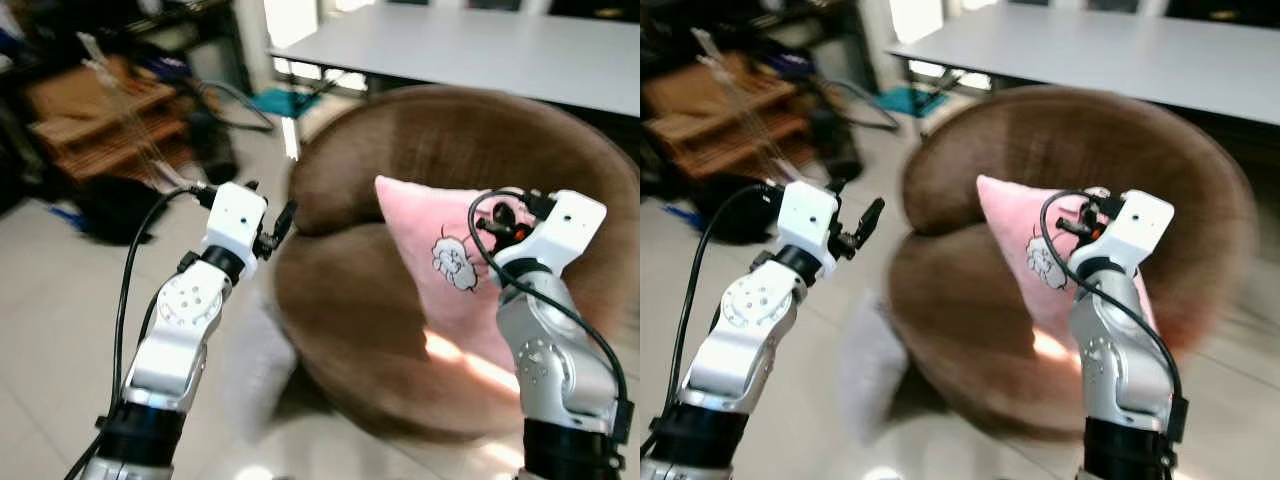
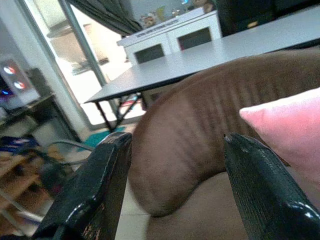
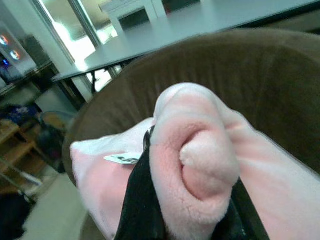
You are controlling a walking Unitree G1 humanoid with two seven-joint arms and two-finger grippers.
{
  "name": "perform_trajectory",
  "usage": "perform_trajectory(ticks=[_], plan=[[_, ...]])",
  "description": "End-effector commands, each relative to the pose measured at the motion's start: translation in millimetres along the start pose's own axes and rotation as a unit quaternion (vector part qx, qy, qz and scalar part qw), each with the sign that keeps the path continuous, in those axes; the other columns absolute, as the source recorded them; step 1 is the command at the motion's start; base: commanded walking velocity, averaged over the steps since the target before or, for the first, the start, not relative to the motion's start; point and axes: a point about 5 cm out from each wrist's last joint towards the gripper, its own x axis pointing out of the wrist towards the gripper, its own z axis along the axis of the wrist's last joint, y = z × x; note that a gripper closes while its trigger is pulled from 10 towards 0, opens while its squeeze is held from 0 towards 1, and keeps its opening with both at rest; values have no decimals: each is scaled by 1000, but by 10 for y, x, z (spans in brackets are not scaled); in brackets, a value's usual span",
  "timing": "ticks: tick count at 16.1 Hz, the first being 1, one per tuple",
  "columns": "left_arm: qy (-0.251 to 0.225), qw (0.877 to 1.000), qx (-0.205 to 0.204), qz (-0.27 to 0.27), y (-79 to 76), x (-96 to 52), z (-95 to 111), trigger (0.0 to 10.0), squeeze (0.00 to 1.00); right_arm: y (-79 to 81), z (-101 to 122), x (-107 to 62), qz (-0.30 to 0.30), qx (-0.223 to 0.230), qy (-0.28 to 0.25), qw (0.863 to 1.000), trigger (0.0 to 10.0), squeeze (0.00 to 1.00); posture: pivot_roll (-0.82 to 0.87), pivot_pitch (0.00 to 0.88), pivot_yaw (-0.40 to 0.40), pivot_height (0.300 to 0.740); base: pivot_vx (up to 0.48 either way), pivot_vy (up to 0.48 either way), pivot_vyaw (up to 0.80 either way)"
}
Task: Move the pillow to the sofa from floor
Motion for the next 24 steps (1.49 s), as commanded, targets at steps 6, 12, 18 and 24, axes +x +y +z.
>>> perform_trajectory(ticks=[6,12,18,24], plan=[[0,1000,-11,13,100,-44,-9,10000,0,248,66,-36,65,12,-23,998,10000,0,-36,4,85,740,0,0,0],[0,1000,-18,11,95,-50,-6,10000,0,306,22,-34,72,-4,-15,997,10000,0,-32,0,77,740,312,0,168],[0,1000,-17,4,95,-50,-17,10000,0,330,-7,-37,75,-6,-10,997,10000,0,-33,0,78,740,341,0,0],[-2,1000,-17,2,94,-49,-7,10000,0,339,-16,-34,79,-4,-9,997,10000,0,-32,0,77,740,350,0,0]])
